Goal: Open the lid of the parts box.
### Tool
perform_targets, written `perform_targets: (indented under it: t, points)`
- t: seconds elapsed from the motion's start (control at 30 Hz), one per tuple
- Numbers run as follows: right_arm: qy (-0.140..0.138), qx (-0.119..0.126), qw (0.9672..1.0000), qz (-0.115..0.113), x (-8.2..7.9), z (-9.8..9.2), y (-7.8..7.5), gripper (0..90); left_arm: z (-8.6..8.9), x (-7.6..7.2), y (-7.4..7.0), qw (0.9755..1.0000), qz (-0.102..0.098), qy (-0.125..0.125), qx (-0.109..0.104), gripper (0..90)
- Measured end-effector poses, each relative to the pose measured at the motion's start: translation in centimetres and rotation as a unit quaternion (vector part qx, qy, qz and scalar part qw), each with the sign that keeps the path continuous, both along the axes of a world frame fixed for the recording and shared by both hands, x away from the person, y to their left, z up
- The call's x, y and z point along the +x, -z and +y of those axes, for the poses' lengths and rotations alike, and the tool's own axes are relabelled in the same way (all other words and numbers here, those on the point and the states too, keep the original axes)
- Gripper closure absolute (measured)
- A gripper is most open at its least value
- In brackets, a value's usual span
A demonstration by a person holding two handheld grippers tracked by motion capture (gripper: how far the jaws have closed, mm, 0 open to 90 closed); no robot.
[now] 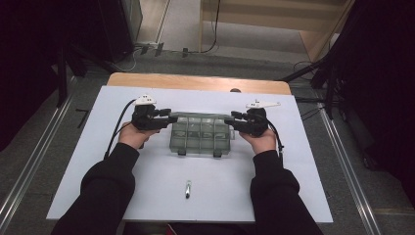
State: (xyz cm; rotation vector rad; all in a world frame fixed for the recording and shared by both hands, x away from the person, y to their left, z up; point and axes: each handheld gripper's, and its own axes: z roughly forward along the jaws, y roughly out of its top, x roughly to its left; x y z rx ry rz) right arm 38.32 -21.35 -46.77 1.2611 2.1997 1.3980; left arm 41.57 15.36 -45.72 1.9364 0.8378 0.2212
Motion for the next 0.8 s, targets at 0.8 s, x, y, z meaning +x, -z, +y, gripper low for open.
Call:
perform_targets:
  t: [0.8]
  points:
    - [0.018,0.009,0.9998,0.002,1.6,0.2,0.0,56.1,-1.0,1.0,0.0,0.9995,-0.016,-0.028,0.0,53.4]
